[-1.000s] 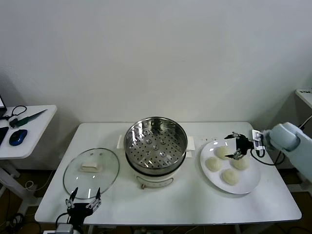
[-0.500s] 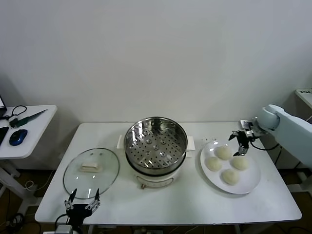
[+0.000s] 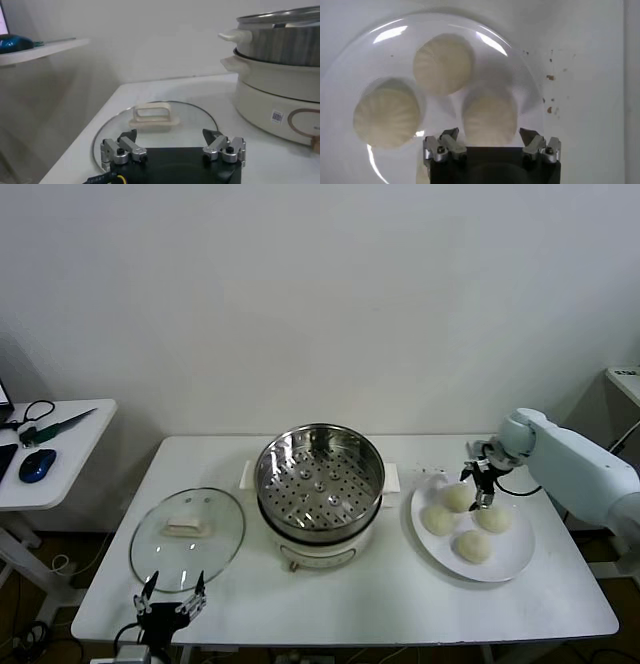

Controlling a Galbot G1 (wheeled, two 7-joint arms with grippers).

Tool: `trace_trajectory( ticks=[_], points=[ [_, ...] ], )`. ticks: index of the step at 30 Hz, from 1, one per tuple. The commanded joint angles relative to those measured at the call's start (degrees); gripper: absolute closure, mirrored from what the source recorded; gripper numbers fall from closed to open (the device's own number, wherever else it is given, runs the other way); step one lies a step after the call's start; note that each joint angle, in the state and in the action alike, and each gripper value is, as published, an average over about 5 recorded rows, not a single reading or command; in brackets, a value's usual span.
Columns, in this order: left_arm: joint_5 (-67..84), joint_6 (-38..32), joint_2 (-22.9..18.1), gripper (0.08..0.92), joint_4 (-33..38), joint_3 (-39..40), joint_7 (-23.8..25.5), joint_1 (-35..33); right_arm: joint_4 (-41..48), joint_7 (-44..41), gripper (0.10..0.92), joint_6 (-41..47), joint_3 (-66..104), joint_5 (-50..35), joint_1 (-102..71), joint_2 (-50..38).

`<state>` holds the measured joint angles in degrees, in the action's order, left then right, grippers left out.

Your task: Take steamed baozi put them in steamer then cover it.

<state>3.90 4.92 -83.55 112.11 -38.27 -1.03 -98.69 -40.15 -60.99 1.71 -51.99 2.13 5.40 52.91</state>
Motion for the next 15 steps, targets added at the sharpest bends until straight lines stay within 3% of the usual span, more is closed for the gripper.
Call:
trace_trajectory(
  ticks=[1, 6, 15],
  points=[
    [-0.02, 0.02, -0.04, 0.177, 0.18, 0.0, -0.04, -0.06, 3.53, 0.84, 0.314, -0.27, 0.94, 1.55, -0.73, 2.87],
    [-0.13, 0.05, -0.09, 0.177, 0.58, 0.0, -0.07, -0.43, 2.28, 0.05, 0.369, -0.03, 0.62, 1.16, -0.47, 2.43],
    [-0.61, 0.09, -0.78, 0.177, 1.15, 0.74, -0.24, -1.06, -6.2, -1.83, 0.384, -1.74, -9.95, -6.6, 11.87, -1.32]
  ],
)
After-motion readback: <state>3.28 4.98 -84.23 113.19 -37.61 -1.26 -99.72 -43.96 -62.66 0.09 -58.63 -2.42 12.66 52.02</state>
